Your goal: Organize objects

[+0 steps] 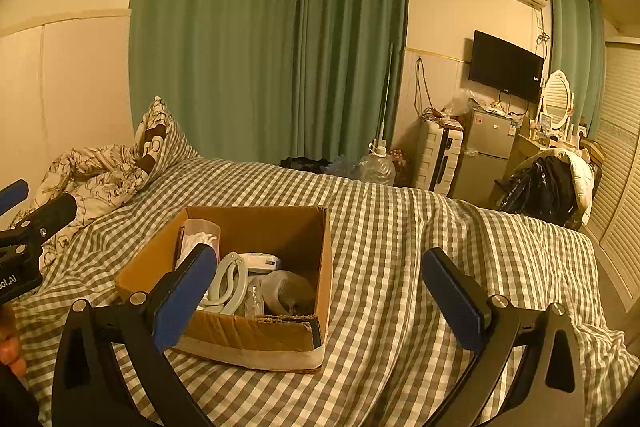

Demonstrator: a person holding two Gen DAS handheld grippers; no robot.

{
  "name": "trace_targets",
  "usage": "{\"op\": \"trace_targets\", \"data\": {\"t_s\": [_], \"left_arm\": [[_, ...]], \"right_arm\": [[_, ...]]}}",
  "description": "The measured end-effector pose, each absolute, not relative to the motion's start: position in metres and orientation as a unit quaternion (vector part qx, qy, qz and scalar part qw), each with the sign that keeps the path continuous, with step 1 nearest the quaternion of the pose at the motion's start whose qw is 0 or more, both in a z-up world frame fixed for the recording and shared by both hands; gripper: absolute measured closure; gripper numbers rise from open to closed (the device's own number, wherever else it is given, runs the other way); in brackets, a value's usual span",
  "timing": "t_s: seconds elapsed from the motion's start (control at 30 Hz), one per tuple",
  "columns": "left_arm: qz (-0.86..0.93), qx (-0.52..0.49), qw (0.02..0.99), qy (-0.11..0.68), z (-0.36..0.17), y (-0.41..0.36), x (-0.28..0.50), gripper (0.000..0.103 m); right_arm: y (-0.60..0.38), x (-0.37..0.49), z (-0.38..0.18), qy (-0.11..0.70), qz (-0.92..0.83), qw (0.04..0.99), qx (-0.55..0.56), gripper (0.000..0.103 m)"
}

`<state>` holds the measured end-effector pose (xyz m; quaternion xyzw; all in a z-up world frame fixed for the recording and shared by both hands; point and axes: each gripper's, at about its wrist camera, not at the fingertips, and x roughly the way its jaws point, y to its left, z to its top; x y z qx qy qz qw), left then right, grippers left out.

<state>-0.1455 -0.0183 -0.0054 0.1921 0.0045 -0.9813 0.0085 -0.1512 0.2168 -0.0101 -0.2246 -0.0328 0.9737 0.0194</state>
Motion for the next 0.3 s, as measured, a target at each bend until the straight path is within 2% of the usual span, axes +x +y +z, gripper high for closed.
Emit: {"op": "trace_targets", "data": {"t_s": [0.3], "left_arm": [[-0.982,0.190,0.009,-0.001,-0.0085,-0.0169,-0.1454,0.000]], "right_arm": [[0.2159,-0.1542,-0.0111,-0.036,0.972,0.017,-0.231,0.000]]}}
